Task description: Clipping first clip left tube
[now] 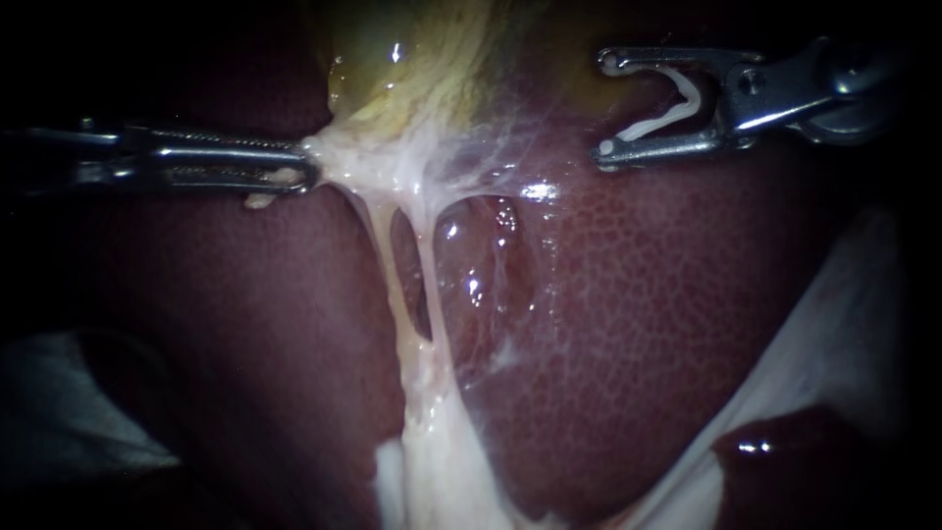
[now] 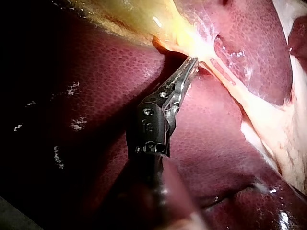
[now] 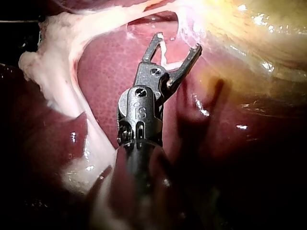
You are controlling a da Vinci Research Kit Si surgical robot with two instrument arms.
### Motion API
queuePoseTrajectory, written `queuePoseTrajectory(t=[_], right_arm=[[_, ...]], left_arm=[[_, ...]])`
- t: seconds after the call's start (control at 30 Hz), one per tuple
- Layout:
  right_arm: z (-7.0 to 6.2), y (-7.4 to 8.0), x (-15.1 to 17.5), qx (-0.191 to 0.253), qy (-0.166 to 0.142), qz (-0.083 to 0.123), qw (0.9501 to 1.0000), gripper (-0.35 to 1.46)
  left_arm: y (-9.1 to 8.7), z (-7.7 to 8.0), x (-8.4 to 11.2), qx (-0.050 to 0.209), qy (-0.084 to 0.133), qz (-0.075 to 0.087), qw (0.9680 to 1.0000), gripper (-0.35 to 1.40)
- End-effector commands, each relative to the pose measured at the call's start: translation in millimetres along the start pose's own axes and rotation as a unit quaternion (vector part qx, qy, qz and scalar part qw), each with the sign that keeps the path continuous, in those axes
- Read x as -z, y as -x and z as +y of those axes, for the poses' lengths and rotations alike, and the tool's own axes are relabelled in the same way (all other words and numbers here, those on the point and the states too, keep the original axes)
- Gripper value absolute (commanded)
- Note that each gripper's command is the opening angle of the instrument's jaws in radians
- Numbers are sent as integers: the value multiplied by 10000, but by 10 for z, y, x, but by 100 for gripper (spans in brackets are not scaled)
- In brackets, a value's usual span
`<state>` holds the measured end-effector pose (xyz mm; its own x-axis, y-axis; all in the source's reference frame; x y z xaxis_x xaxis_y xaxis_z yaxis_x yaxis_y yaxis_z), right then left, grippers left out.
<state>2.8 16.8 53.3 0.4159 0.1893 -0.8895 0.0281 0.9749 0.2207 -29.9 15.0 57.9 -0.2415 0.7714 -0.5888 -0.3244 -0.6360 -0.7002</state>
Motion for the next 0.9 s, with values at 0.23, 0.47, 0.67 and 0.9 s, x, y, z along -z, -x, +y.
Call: queuePoseTrajectory(t=[0.23,0.47,0.67,0.9], right_arm=[[-27,-7,-22,-122,-349,135,9992,48],[-64,-4,-75,-530,-677,59,9963,48],[-96,11,-127,-882,-963,2,9914,47],[-114,28,-162,-1255,-1199,18,9848,46]], left_arm=[[-1,0,0,-26,-3,5,10000,-35],[-3,0,1,-20,-13,22,10000,-35],[-4,0,1,-18,-12,22,10000,-35],[-3,0,2,-48,-12,23,10000,-35]])
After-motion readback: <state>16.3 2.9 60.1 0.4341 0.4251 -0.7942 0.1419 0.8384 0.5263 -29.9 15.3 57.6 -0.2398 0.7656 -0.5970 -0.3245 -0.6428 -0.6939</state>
